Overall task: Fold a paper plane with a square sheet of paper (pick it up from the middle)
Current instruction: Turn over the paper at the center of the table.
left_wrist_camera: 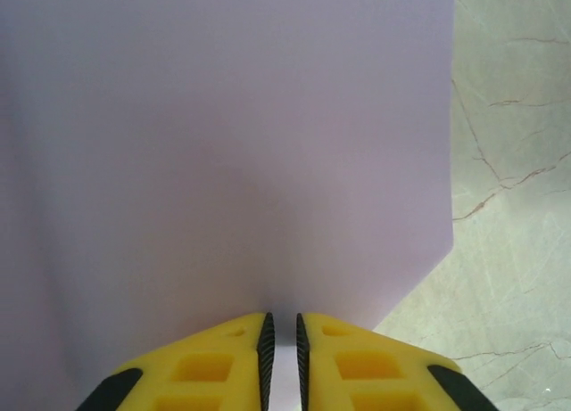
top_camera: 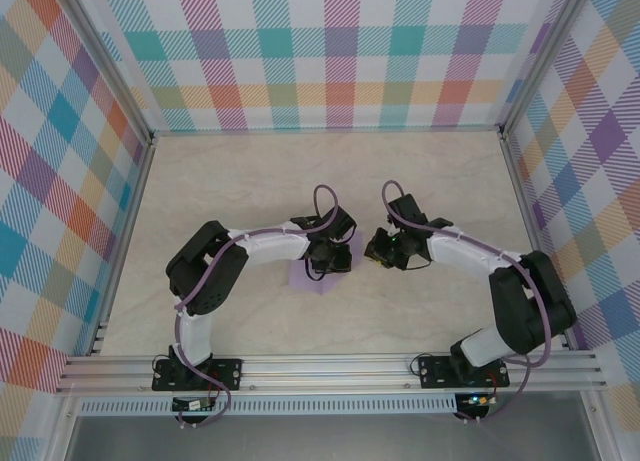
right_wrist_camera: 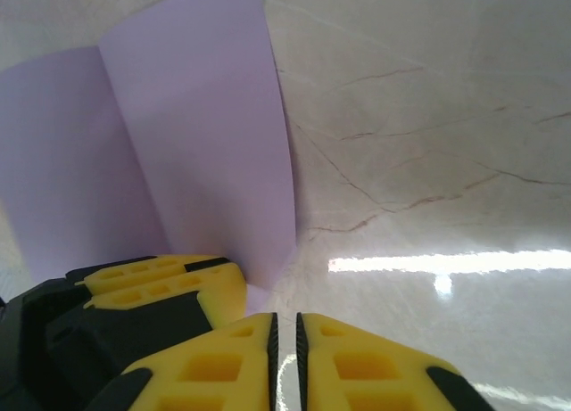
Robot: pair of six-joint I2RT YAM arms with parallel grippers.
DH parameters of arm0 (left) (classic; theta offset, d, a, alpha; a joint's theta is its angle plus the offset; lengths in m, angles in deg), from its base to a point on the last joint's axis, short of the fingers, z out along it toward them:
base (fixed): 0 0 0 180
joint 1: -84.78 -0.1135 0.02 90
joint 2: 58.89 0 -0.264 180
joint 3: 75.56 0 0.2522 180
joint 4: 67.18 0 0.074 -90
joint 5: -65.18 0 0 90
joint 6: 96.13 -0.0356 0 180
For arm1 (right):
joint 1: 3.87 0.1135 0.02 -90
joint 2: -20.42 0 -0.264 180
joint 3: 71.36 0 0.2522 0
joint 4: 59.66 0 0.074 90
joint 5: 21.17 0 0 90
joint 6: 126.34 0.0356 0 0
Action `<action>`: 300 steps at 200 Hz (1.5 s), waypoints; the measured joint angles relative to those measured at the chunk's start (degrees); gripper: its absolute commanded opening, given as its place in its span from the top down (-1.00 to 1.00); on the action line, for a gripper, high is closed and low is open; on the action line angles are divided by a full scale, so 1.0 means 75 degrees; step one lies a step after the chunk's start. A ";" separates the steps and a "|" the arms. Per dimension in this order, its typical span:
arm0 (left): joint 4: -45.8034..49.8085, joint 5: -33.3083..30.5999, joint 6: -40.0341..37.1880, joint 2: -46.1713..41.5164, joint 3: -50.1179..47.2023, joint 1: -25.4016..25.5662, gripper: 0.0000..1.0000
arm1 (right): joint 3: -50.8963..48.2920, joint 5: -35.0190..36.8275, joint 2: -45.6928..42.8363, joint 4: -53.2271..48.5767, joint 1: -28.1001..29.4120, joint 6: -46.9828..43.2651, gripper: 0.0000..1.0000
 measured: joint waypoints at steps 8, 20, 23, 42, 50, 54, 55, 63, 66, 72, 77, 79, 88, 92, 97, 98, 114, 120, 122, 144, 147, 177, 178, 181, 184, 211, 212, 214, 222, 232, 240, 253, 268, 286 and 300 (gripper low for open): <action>0.0003 0.0003 0.0000 0.0000 0.0000 0.0000 0.72 | 0.0035 -0.0114 0.0187 0.0108 0.0032 0.0003 0.78; 0.0009 0.0000 0.0000 0.0000 0.0000 0.0000 0.74 | 0.0128 -0.0262 0.0481 0.0236 0.0079 0.0003 0.81; 0.0012 0.0000 0.0000 0.0000 0.0000 0.0000 0.75 | 0.0152 -0.0297 0.0539 0.0259 0.0087 0.0003 0.81; 0.0023 0.0006 0.0000 0.0000 0.0000 0.0000 0.77 | 0.0283 -0.0469 0.0866 0.0440 0.0160 0.0003 0.83; 0.0023 0.0009 -0.0003 0.0000 0.0000 0.0000 0.77 | 0.0332 -0.0516 0.0970 0.0484 0.0184 0.0000 0.83; 0.0026 0.0012 -0.0003 0.0000 0.0000 0.0000 0.78 | 0.0353 -0.0519 0.1017 0.0501 0.0184 0.0000 0.84; 0.0026 0.0012 -0.0003 0.0000 0.0000 0.0000 0.78 | 0.0356 -0.0519 0.1026 0.0507 0.0184 0.0000 0.84; 0.0026 0.0047 -0.0003 0.0000 0.0003 0.0000 0.78 | 0.0382 -0.0539 0.1107 0.0527 0.0184 0.0000 0.84; 0.0026 0.0058 -0.0003 0.0000 0.0006 0.0000 0.77 | 0.0391 -0.0539 0.1137 0.0530 0.0184 -0.0003 0.84; 0.0052 0.0085 -0.0006 0.0000 0.0017 0.0000 0.76 | 0.0396 -0.0539 0.1186 0.0525 0.0184 -0.0003 0.84; 0.0082 0.0119 -0.0006 0.0000 0.0035 0.0000 0.75 | 0.0399 -0.0539 0.1233 0.0525 0.0184 -0.0006 0.84; 0.0093 0.0128 -0.0006 0.0000 0.0044 0.0000 0.75 | 0.0399 -0.0536 0.1244 0.0522 0.0184 -0.0006 0.85; 0.0210 0.0198 -0.0009 -0.0003 0.0108 0.0000 0.72 | 0.0402 -0.0530 0.1335 0.0522 0.0184 -0.0026 0.85; 0.0239 0.0230 -0.0006 -0.0015 0.0131 0.0000 0.70 | 0.0402 -0.0527 0.1373 0.0522 0.0184 -0.0029 0.85; 0.0289 0.0259 -0.0009 -0.0035 0.0166 0.0000 0.68 | 0.0402 -0.0525 0.1419 0.0522 0.0184 -0.0032 0.85; 0.0297 0.0268 -0.0006 -0.0038 0.0178 0.0000 0.68 | 0.0402 -0.0522 0.1434 0.0522 0.0184 -0.0032 0.85; 0.0463 0.0329 -0.0006 -0.0192 0.0309 -0.0003 0.63 | 0.0402 -0.0510 0.1574 0.0516 0.0184 -0.0052 0.85; 0.0525 0.0344 -0.0003 -0.0289 0.0347 -0.0009 0.59 | 0.0402 -0.0507 0.1614 0.0516 0.0184 -0.0055 0.85; 0.0551 0.0350 -0.0006 -0.0332 0.0361 -0.0017 0.58 | 0.0402 -0.0510 0.1626 0.0516 0.0184 -0.0055 0.85; 0.0816 0.0315 0.0026 -0.0921 0.0460 -0.0055 0.42 | 0.0423 -0.0507 0.1644 0.0493 0.0184 -0.0064 0.84; 0.0845 0.0306 0.0041 -0.1032 0.0466 -0.0070 0.39 | 0.0423 -0.0504 0.1644 0.0490 0.0184 -0.0064 0.85; 0.1087 0.0172 0.0154 -0.2084 0.0455 -0.0277 0.14 | 0.0542 -0.0490 0.1702 0.0338 0.0184 -0.0163 0.85; 0.1087 0.0172 0.0169 -0.2107 0.0452 -0.0286 0.12 | 0.0548 -0.0487 0.1702 0.0323 0.0184 -0.0178 0.85; 0.1090 0.0178 0.0178 -0.2232 0.0446 -0.0338 0.11 | 0.0562 -0.0481 0.1705 0.0306 0.0184 -0.0184 0.86; 0.1078 0.0195 0.0181 -0.2340 0.0425 -0.0391 0.09 | 0.0571 -0.0478 0.1705 0.0291 0.0184 -0.0213 0.86; 0.0982 0.0399 0.0259 -0.3346 0.0067 -0.0854 -0.09 | 0.0595 -0.0303 0.1469 0.0105 0.0184 -0.0318 0.82; 0.0982 0.0402 0.0265 -0.3366 0.0055 -0.0866 -0.10 | 0.0595 -0.0297 0.1454 0.0096 0.0184 -0.0321 0.82; 0.0982 0.0417 0.0265 -0.3433 0.0026 -0.0892 -0.11 | 0.0595 -0.0291 0.1408 0.0067 0.0184 -0.0326 0.81; 0.0991 0.0440 0.0274 -0.3660 -0.0085 -0.0997 -0.16 | 0.0595 -0.0169 0.1180 -0.0038 0.0184 -0.0356 0.79; 0.0982 0.0434 0.0318 -0.3917 -0.0242 -0.1128 -0.20 | 0.0603 0.0032 0.0810 -0.0178 0.0184 -0.0405 0.70; 0.0979 0.0434 0.0344 -0.4065 -0.0367 -0.1212 -0.22 | 0.0624 0.0207 0.0481 -0.0300 0.0181 -0.0440 0.59; 0.0982 0.0434 0.0379 -0.4246 -0.0635 -0.1346 -0.27 | 0.0685 0.0565 -0.0085 -0.0530 0.0181 -0.0472 0.43; 0.0982 0.0388 0.0423 -0.4287 -0.0944 -0.1478 -0.34 | 0.0729 0.0857 -0.0635 -0.0723 0.0181 -0.0504 0.28; 0.1008 0.0262 0.0545 -0.4284 -0.1378 -0.1597 -0.44 | 0.0866 0.0857 -0.1067 -0.0991 0.0178 -0.0688 0.23; 0.1020 0.0085 0.0662 -0.4264 -0.1673 -0.1693 -0.51 | 0.1139 0.0624 -0.1064 -0.1172 0.0233 -0.0892 0.24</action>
